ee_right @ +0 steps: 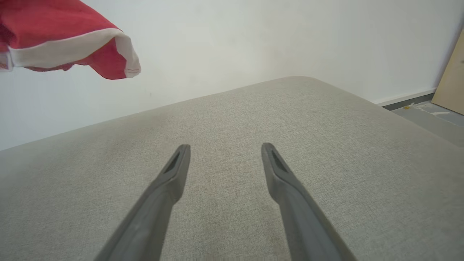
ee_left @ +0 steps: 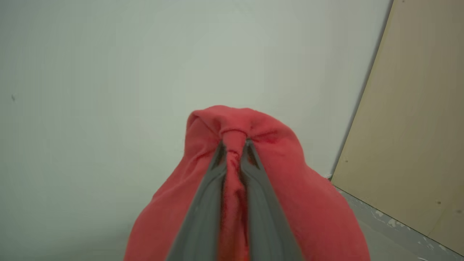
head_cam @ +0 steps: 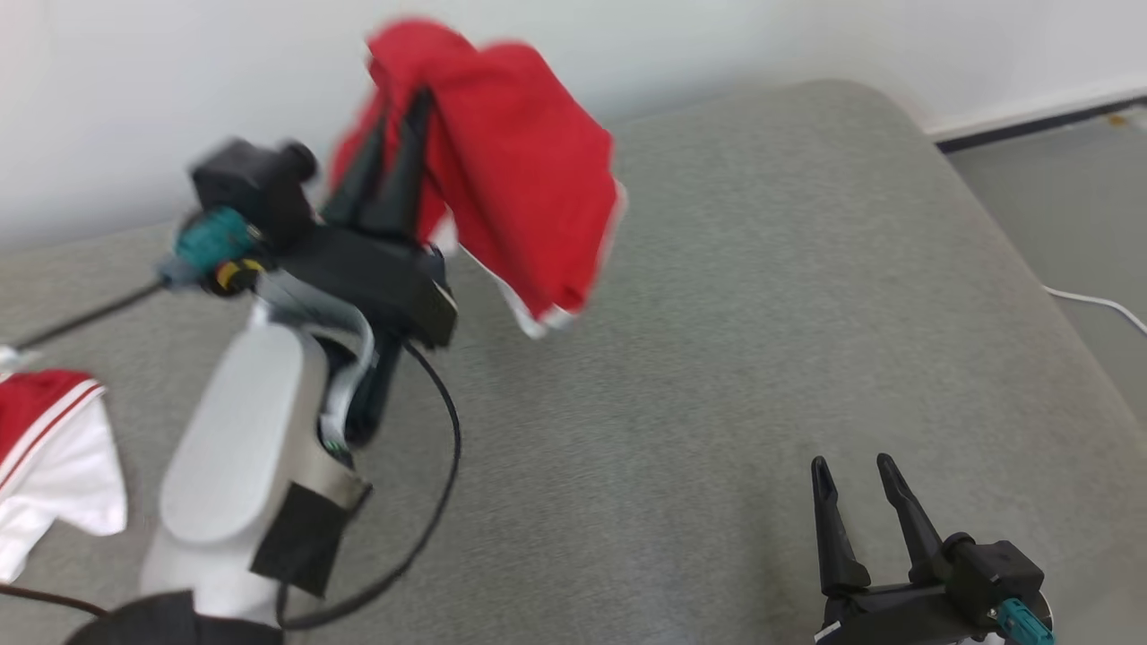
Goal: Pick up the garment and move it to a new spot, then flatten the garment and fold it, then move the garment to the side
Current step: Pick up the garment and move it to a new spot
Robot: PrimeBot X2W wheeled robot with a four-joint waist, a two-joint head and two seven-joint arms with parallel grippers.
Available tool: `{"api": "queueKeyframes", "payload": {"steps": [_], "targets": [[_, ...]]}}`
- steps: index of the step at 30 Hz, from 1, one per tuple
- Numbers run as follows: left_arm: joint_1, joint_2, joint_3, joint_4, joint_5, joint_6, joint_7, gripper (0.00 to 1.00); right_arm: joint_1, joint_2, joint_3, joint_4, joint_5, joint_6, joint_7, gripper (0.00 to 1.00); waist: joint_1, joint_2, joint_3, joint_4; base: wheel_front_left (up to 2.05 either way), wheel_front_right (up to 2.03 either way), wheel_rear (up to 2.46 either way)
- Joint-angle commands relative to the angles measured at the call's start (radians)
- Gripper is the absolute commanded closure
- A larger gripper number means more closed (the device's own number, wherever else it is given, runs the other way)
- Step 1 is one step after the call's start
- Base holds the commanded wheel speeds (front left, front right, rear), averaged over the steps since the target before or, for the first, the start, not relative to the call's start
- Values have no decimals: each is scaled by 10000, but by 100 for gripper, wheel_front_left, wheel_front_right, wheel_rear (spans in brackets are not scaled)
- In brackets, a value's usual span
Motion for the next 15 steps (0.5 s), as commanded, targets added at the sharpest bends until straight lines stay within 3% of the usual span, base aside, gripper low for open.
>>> {"api": "queueKeyframes", "payload": {"steps": [1,8,15], "targets": [[358,-10,-206,186,80,-2,54,100,15,15,55,16,78,34,-7,0,0,-1,150,-596,0,0,0],[1580,-237,-597,1363,-34,80,-310,100,-223,12,191,29,231,34,-6,0,0,-1,417,-1047,0,0,0],[2458,-353,-1139,3098,153,48,-726,100,-154,14,12,70,176,34,-8,0,0,-1,478,-958,0,0,0]]}}
